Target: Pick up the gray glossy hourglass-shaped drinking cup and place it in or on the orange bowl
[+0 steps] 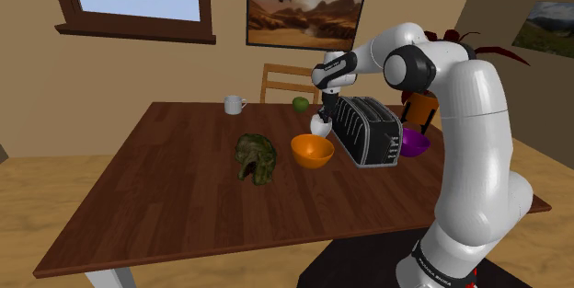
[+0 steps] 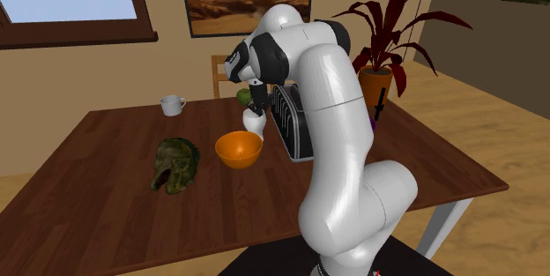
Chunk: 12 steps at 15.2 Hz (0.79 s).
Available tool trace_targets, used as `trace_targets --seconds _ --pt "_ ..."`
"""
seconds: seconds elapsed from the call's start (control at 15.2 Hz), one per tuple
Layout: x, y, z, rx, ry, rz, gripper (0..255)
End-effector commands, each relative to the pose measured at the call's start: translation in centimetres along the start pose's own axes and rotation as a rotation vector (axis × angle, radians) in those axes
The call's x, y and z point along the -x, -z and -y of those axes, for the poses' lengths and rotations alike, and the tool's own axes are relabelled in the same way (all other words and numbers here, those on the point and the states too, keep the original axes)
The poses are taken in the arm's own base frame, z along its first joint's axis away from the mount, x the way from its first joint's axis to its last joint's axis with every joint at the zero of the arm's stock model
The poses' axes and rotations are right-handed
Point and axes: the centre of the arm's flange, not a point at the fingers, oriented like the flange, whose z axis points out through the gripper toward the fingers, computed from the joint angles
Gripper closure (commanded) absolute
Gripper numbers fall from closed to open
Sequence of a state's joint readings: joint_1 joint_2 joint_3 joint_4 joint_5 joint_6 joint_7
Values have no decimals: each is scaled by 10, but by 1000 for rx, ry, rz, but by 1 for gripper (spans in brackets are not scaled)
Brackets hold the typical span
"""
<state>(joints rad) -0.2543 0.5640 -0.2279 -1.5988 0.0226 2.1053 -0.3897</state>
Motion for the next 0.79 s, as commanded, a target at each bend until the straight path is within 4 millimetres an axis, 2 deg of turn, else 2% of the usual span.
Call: trace_targets --seconds 0.0,0.4,0.73 --pt "0 0 0 0 0 0 255" --pt "0 0 0 0 0 0 255" --pt "2 26 -2 0 0 0 255"
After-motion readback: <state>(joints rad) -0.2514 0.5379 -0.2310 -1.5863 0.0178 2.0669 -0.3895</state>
